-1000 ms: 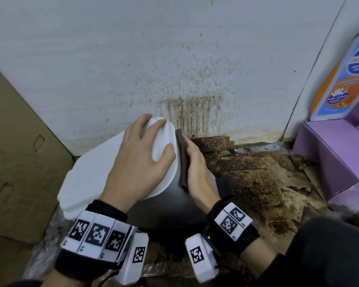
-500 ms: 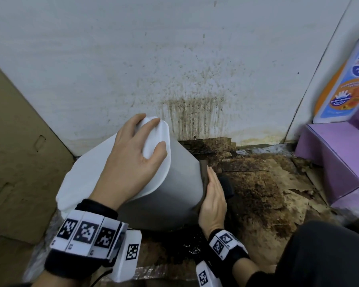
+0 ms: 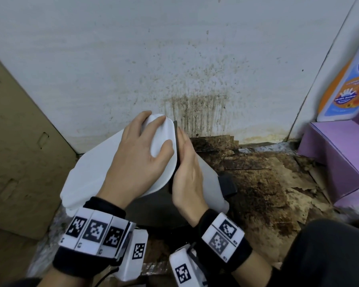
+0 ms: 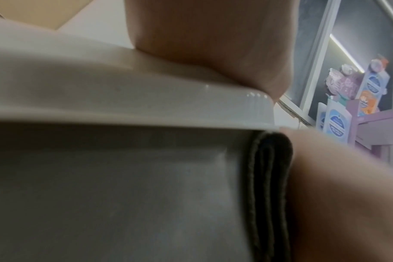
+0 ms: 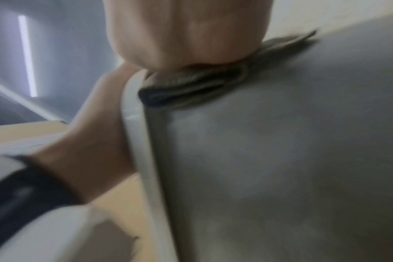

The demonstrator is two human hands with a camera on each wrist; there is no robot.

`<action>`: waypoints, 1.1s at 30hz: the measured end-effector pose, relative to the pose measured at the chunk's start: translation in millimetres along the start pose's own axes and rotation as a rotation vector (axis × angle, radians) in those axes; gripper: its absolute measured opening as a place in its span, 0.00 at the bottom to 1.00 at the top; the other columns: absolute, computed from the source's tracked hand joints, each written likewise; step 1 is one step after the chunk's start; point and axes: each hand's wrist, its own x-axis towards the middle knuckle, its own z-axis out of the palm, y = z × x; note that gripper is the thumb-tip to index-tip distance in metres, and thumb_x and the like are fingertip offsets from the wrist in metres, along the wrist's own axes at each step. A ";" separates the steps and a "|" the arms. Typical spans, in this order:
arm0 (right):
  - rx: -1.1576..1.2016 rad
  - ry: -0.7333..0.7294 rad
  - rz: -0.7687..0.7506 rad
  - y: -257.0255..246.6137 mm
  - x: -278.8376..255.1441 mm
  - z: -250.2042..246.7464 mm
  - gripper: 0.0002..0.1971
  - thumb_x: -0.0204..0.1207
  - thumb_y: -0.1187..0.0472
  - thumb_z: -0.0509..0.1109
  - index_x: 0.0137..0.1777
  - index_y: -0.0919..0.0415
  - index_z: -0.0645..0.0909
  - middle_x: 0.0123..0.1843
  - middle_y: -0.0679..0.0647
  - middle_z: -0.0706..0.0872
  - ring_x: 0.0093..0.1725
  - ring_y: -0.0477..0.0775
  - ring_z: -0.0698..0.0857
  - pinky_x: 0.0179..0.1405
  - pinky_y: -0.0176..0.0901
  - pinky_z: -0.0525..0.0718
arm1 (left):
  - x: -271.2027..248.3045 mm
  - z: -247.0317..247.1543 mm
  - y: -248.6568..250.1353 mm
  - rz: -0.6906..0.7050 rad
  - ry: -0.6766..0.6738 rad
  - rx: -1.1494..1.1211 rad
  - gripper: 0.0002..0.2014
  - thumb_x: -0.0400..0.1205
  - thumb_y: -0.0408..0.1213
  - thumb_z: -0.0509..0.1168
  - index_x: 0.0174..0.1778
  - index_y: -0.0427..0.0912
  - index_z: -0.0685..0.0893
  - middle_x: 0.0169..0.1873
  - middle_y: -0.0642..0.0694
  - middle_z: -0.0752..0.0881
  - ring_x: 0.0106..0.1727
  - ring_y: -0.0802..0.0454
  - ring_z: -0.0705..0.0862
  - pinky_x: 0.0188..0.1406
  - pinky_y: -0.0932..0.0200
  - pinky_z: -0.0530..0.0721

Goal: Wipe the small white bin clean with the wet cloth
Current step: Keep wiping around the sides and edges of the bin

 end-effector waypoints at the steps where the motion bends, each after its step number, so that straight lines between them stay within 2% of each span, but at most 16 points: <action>1: 0.005 -0.041 -0.021 -1.3 1.8 -2.2 0.34 0.84 0.31 0.38 0.90 0.34 0.59 0.90 0.28 0.61 0.89 0.30 0.55 0.92 0.52 0.53 | 0.2 -1.2 -1.3 -0.006 0.001 -0.005 0.33 0.82 0.60 0.52 0.85 0.58 0.70 0.86 0.57 0.63 0.86 0.58 0.60 0.78 0.62 0.58; 3: -0.078 -0.102 -0.081 8.0 6.1 -11.3 0.31 0.89 0.36 0.37 0.91 0.36 0.57 0.91 0.30 0.59 0.90 0.31 0.53 0.92 0.51 0.52 | -0.3 -3.9 -4.2 -0.014 0.002 -0.017 0.32 0.82 0.59 0.53 0.84 0.59 0.70 0.86 0.58 0.63 0.86 0.59 0.60 0.79 0.61 0.59; 5: -0.134 -0.109 -0.085 27.3 13.6 -26.1 0.27 0.94 0.42 0.39 0.90 0.36 0.60 0.89 0.31 0.63 0.89 0.33 0.58 0.91 0.52 0.57 | -1.9 -6.2 -7.4 -0.012 0.002 -0.029 0.31 0.82 0.59 0.54 0.84 0.59 0.71 0.85 0.59 0.63 0.86 0.59 0.60 0.79 0.61 0.60; 8: -0.169 -0.063 0.106 57.7 20.6 -52.1 0.25 0.93 0.39 0.42 0.86 0.33 0.67 0.84 0.31 0.71 0.84 0.35 0.68 0.90 0.53 0.62 | -3.7 -8.8 -13.1 -0.014 0.011 -0.051 0.29 0.84 0.56 0.56 0.84 0.60 0.71 0.85 0.59 0.63 0.86 0.60 0.61 0.78 0.61 0.60; 10: -0.243 -0.041 0.222 74.0 20.5 -68.9 0.25 0.94 0.41 0.42 0.87 0.36 0.65 0.86 0.36 0.70 0.87 0.42 0.66 0.88 0.47 0.59 | -4.2 -9.4 -15.9 -0.012 0.019 -0.053 0.28 0.85 0.56 0.57 0.83 0.60 0.71 0.84 0.59 0.64 0.85 0.60 0.62 0.77 0.62 0.60; 12: -0.270 -0.034 0.270 80.7 19.2 -77.1 0.26 0.94 0.42 0.41 0.88 0.37 0.64 0.87 0.40 0.69 0.87 0.45 0.65 0.83 0.44 0.58 | -4.0 -9.6 -17.1 -0.011 0.023 -0.054 0.28 0.85 0.56 0.57 0.83 0.60 0.72 0.84 0.59 0.64 0.85 0.60 0.62 0.77 0.62 0.60; 15: -0.240 -0.007 0.310 81.8 22.1 -75.5 0.26 0.92 0.41 0.42 0.87 0.37 0.67 0.85 0.40 0.71 0.86 0.46 0.67 0.88 0.51 0.59 | -4.6 -8.9 -15.1 -0.012 0.022 -0.052 0.28 0.85 0.55 0.57 0.83 0.60 0.71 0.84 0.59 0.64 0.85 0.60 0.62 0.76 0.62 0.60; 18: -0.159 0.051 0.346 83.9 27.6 -67.4 0.28 0.85 0.29 0.47 0.78 0.31 0.77 0.79 0.36 0.80 0.81 0.45 0.75 0.87 0.60 0.67 | -5.8 -7.9 -12.3 -0.008 0.014 -0.029 0.29 0.84 0.56 0.55 0.84 0.59 0.71 0.85 0.58 0.63 0.85 0.58 0.61 0.77 0.62 0.60; 20: -0.108 0.071 0.321 72.2 30.2 -55.1 0.29 0.82 0.24 0.49 0.74 0.30 0.80 0.75 0.33 0.83 0.78 0.43 0.78 0.85 0.59 0.70 | -6.1 -7.1 -10.5 -0.001 0.016 -0.018 0.30 0.84 0.57 0.55 0.84 0.58 0.70 0.85 0.58 0.63 0.85 0.58 0.61 0.78 0.62 0.60; 23: -0.010 -0.023 0.195 29.6 29.3 -27.8 0.29 0.82 0.24 0.47 0.73 0.29 0.79 0.76 0.34 0.81 0.79 0.41 0.76 0.85 0.56 0.69 | -5.8 -4.5 -6.8 0.008 0.012 -0.013 0.32 0.82 0.60 0.53 0.84 0.58 0.70 0.85 0.58 0.63 0.86 0.58 0.61 0.78 0.61 0.60; 24: 0.015 -0.064 0.140 17.9 28.3 -19.4 0.30 0.82 0.24 0.46 0.76 0.29 0.77 0.77 0.34 0.80 0.81 0.40 0.75 0.85 0.55 0.68 | -5.7 -3.5 -5.8 0.009 0.009 -0.014 0.33 0.81 0.60 0.52 0.84 0.59 0.70 0.85 0.58 0.63 0.86 0.58 0.61 0.77 0.62 0.60; 26: 0.000 -0.110 0.022 1.5 22.7 -10.8 0.30 0.88 0.31 0.40 0.83 0.32 0.70 0.82 0.32 0.75 0.84 0.36 0.70 0.86 0.49 0.64 | -5.2 -2.0 -4.7 0.011 0.009 -0.014 0.33 0.81 0.61 0.52 0.84 0.59 0.70 0.85 0.59 0.63 0.85 0.59 0.60 0.77 0.62 0.60; 28: -0.059 -0.131 -0.057 -0.1 16.2 -14.3 0.27 0.92 0.39 0.38 0.88 0.36 0.64 0.86 0.31 0.69 0.86 0.32 0.63 0.88 0.45 0.59 | -4.4 -1.2 -4.9 0.008 0.010 -0.016 0.33 0.81 0.62 0.51 0.84 0.59 0.70 0.85 0.59 0.63 0.85 0.59 0.61 0.76 0.62 0.60; 30: -0.139 -0.125 -0.106 11.4 12.1 -25.5 0.26 0.95 0.44 0.41 0.90 0.39 0.61 0.88 0.31 0.65 0.87 0.30 0.60 0.90 0.44 0.57 | -2.9 -1.7 -5.4 0.003 0.007 -0.021 0.33 0.80 0.62 0.52 0.84 0.59 0.71 0.85 0.59 0.63 0.85 0.59 0.61 0.77 0.62 0.60; 33: -0.223 -0.075 -0.026 44.6 9.0 -49.3 0.27 0.93 0.43 0.47 0.90 0.43 0.62 0.88 0.33 0.65 0.87 0.33 0.61 0.91 0.49 0.58 | -0.8 -3.4 -6.3 -0.003 0.005 -0.036 0.31 0.82 0.59 0.54 0.84 0.60 0.71 0.85 0.59 0.63 0.85 0.58 0.61 0.77 0.61 0.60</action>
